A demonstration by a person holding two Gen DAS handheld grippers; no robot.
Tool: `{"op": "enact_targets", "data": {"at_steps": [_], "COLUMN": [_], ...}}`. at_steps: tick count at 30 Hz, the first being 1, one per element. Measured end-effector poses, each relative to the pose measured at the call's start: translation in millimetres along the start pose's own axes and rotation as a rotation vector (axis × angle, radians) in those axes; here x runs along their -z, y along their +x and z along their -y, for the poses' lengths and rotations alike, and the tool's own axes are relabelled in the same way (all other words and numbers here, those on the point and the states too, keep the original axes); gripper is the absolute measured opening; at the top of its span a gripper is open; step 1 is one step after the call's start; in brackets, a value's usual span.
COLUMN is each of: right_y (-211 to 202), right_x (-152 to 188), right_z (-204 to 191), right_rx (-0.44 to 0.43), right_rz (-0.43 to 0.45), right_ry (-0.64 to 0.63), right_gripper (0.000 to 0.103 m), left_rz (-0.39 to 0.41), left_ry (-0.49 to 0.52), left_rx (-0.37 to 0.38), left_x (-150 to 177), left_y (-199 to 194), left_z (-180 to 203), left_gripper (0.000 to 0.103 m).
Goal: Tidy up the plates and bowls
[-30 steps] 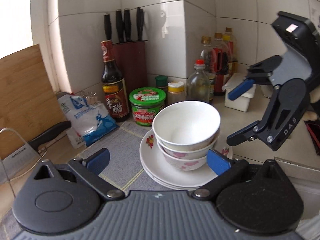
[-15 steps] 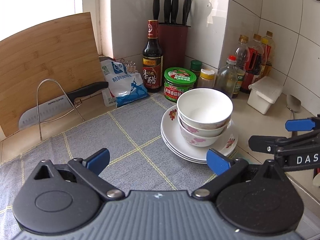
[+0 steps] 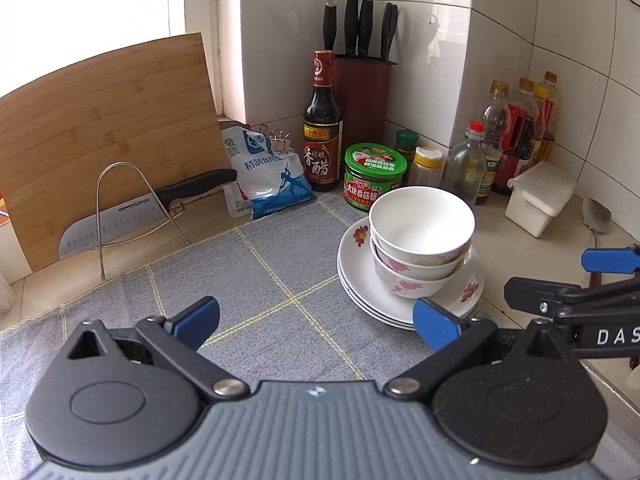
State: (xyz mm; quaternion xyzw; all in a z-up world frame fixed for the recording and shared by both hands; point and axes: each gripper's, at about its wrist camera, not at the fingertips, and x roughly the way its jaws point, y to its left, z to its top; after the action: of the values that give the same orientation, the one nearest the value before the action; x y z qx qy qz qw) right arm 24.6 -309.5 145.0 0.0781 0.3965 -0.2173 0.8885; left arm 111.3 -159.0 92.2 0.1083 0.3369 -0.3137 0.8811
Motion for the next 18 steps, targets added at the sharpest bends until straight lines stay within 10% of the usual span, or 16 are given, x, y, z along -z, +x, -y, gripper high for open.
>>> {"op": "enact_targets", "data": {"at_steps": [18], "right_y": [0.5], "right_x": [-5.3], "right_z": [0.5], "right_rx": [-0.006], "right_rz": [0.01], "right_ry": [0.002], "right_gripper": [0.103], "left_rz": [-0.001], "left_ry": [-0.005], "left_rx": [-0.017], "left_x": [-4.6], "left_y": [-1.3], "left_z": [-1.1], "left_gripper": [0.102]}}
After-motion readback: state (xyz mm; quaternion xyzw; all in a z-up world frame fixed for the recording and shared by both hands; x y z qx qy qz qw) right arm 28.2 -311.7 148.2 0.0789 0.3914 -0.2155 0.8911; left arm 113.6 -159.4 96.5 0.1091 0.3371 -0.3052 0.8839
